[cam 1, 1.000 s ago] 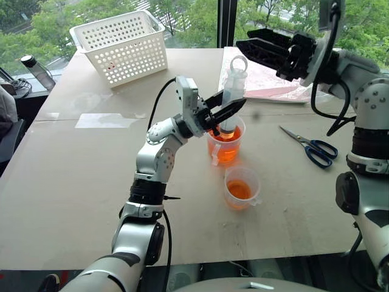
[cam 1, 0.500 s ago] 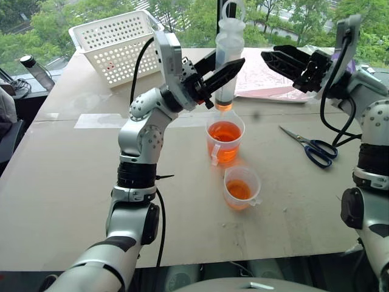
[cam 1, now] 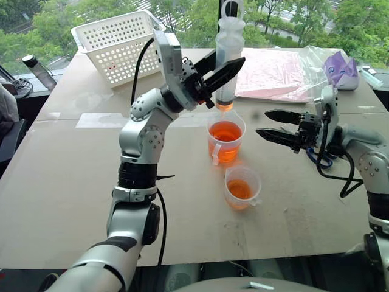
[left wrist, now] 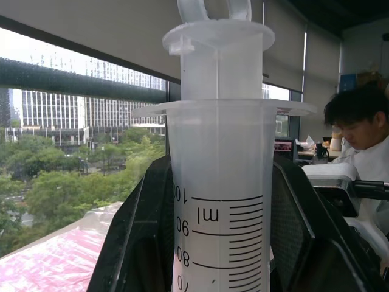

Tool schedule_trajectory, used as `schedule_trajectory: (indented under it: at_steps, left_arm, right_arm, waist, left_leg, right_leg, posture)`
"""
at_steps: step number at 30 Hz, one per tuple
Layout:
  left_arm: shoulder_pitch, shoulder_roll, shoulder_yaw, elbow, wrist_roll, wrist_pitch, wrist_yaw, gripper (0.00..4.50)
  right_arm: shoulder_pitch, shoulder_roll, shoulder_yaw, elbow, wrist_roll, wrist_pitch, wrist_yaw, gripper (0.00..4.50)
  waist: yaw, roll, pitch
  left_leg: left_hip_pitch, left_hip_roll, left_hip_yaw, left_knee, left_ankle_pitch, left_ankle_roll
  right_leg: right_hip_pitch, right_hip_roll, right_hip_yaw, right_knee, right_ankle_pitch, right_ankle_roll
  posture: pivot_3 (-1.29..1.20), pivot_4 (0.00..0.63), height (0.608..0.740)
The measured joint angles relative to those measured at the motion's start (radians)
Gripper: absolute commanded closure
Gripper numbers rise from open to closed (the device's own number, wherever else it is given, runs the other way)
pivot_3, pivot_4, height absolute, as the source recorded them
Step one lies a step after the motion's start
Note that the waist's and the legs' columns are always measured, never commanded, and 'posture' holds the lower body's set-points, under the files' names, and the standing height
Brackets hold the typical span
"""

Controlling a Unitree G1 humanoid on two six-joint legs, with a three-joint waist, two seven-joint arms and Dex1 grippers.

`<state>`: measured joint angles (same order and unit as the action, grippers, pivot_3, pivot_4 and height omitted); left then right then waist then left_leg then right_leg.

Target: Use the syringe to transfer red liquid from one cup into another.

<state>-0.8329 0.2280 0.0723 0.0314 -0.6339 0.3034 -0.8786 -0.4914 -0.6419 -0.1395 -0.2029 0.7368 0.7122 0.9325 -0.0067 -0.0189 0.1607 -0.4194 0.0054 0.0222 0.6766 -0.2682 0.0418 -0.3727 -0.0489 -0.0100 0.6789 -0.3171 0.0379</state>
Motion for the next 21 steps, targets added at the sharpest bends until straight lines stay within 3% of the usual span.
schedule_trajectory:
  at_steps: [7, 10, 21]
  left_arm:
    - [0.020, -0.004, 0.005, -0.204, -0.195, 0.176, 0.039, 3.09]
    - [0.112, 0.020, -0.017, -0.313, -0.276, 0.267, 0.047, 3.09]
    - [0.271, 0.049, -0.147, -0.392, -0.261, 0.307, -0.021, 3.09]
  right_arm:
    - [0.062, -0.050, -0.115, -0.015, 0.009, -0.027, -0.026, 0.43]
    - [0.058, -0.093, -0.150, 0.030, -0.003, -0.047, -0.031, 0.43]
    - [-0.038, -0.090, -0.224, 0.081, 0.082, -0.014, -0.093, 0.43]
  waist:
    - [-0.001, 0.000, 0.000]
    - [-0.006, 0.001, 0.000]
    - [-0.003, 0.001, 0.000]
  left_leg:
    - [0.002, 0.000, 0.000, 0.000, 0.000, 0.000]
    - [0.003, 0.000, 0.000, 0.000, 0.000, 0.000]
    - [0.003, 0.000, 0.000, 0.001, 0.000, 0.000]
  right_leg:
    - [0.002, 0.000, 0.000, 0.000, 0.000, 0.000]
    - [0.003, 0.000, 0.001, 0.000, 0.000, 0.000]
    - [0.004, 0.000, 0.001, 0.000, 0.000, 0.000]
  posture:
    - [0.00, 0.150, 0.740]
    - [0.00, 0.150, 0.740]
    - [0.00, 0.150, 0.740]
